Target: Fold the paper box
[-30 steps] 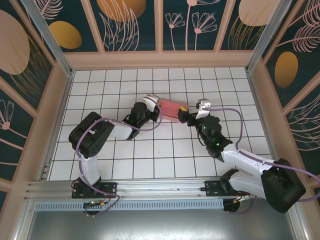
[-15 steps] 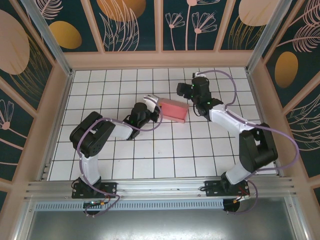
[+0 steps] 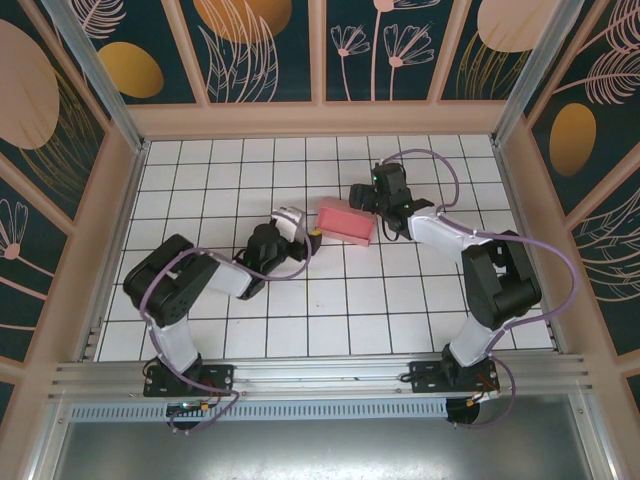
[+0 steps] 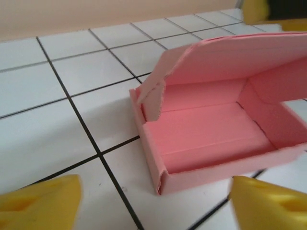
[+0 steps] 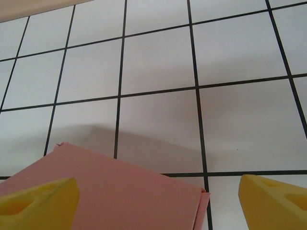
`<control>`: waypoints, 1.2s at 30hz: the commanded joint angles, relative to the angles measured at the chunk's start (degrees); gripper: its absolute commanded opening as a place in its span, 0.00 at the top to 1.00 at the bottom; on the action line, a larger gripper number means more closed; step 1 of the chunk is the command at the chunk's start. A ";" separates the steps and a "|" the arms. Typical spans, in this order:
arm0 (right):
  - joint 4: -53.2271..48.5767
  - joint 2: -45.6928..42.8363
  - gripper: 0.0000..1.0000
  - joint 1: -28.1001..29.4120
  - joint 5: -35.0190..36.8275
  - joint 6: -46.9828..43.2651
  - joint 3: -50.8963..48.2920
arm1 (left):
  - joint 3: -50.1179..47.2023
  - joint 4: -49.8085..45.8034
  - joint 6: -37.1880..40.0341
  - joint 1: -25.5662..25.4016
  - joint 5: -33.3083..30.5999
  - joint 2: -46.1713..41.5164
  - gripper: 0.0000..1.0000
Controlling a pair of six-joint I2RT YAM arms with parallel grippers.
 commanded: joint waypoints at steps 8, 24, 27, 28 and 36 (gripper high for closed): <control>4.25 1.27 0.13 2.15 1.70 -2.54 -7.34 | 4.28 -8.41 -9.32 -0.28 4.71 -13.62 0.01; 10.37 -5.70 0.14 0.81 -6.19 2.85 -13.46 | 30.12 -42.35 -16.57 4.60 6.92 3.21 0.26; 11.39 -5.02 0.14 0.97 -6.39 3.86 -15.49 | 30.55 -42.73 -16.34 4.98 9.97 5.17 0.37; 11.72 -4.78 0.14 0.96 -6.20 4.08 -16.24 | 30.74 -42.98 -16.31 4.98 10.65 5.73 0.40; 12.61 -2.68 0.20 0.70 -3.11 3.36 -18.02 | 29.71 -42.63 -16.63 5.00 11.52 8.53 0.59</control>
